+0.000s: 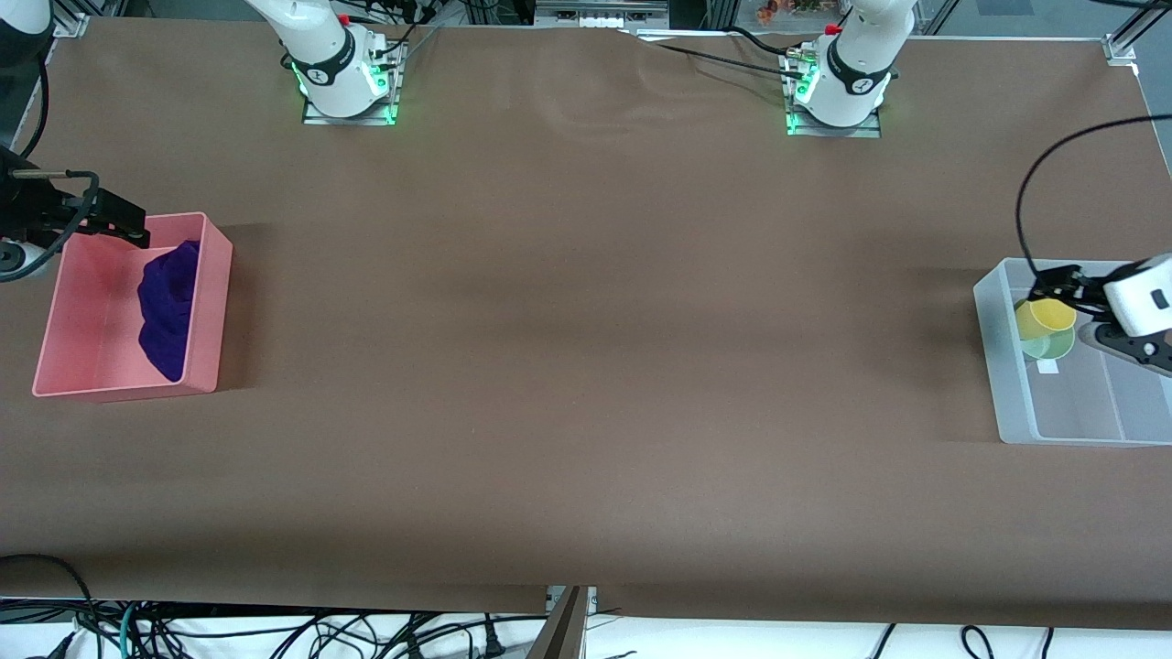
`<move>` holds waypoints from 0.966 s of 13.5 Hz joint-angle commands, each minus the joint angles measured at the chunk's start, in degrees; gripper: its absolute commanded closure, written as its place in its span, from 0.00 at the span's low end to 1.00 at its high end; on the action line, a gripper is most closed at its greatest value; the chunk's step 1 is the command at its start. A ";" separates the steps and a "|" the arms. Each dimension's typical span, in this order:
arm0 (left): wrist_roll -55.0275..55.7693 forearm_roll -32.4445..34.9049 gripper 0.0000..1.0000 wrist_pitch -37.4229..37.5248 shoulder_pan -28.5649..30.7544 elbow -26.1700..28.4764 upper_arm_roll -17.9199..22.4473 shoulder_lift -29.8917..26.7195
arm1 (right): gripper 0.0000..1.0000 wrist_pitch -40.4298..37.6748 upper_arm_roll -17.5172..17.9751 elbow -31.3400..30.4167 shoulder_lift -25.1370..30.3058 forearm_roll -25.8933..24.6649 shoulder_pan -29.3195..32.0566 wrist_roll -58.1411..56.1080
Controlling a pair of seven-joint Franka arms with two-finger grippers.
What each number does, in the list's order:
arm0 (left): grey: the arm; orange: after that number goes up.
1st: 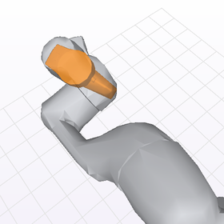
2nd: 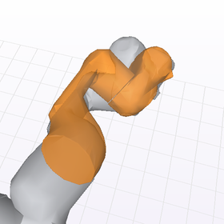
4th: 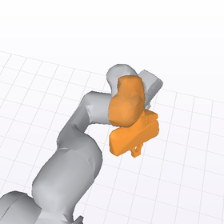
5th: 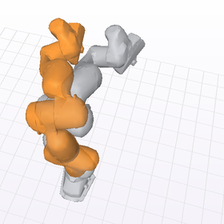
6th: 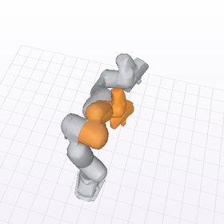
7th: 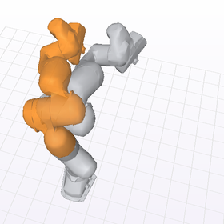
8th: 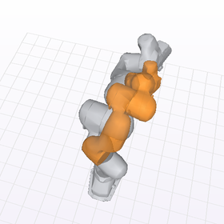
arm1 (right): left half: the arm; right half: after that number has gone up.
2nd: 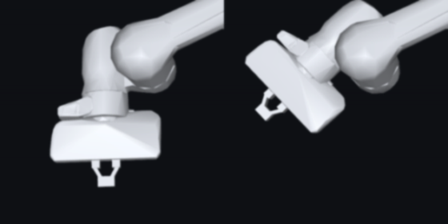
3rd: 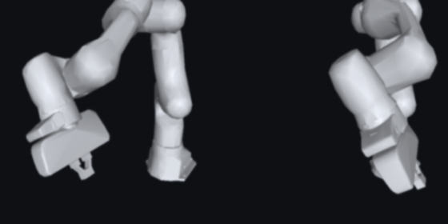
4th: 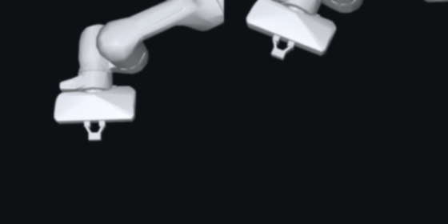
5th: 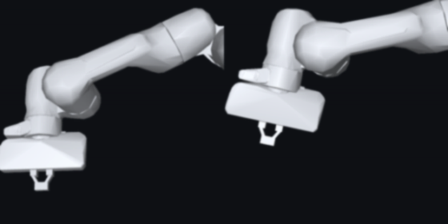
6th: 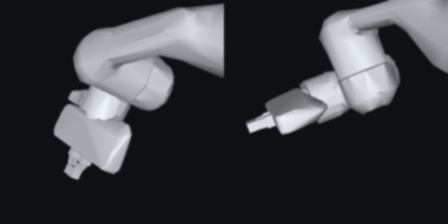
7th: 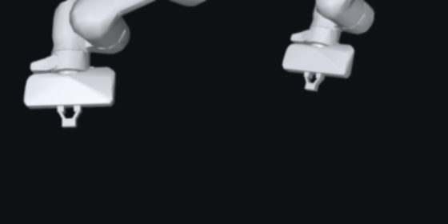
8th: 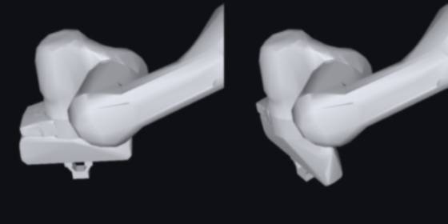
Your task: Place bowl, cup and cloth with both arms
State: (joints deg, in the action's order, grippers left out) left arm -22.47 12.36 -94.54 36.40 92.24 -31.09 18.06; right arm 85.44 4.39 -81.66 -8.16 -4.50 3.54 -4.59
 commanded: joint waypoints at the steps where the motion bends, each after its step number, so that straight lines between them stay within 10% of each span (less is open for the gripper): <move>1: 10.83 0.12 0.00 6.37 0.34 -5.21 -7.37 0.57 | 0.00 -0.36 0.18 0.37 0.16 0.89 0.32 0.28; 5: 14.21 -0.93 0.00 7.17 -3.51 -6.28 -8.56 -3.37 | 0.00 -0.36 0.18 0.37 0.16 0.89 0.33 0.28; 10: 14.82 -11.45 0.00 0.79 -29.76 2.73 20.22 -14.08 | 0.00 -0.28 0.09 0.37 0.07 0.89 0.41 0.28; 13: 21.66 -13.24 0.00 -6.98 -34.20 11.82 25.56 -19.63 | 0.00 -0.28 0.09 0.37 0.07 0.98 0.41 0.28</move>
State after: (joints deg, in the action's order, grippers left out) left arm -4.50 0.52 -97.70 3.92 96.72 -7.65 3.69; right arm 85.44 4.36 -81.66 -8.16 -4.49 3.58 -4.59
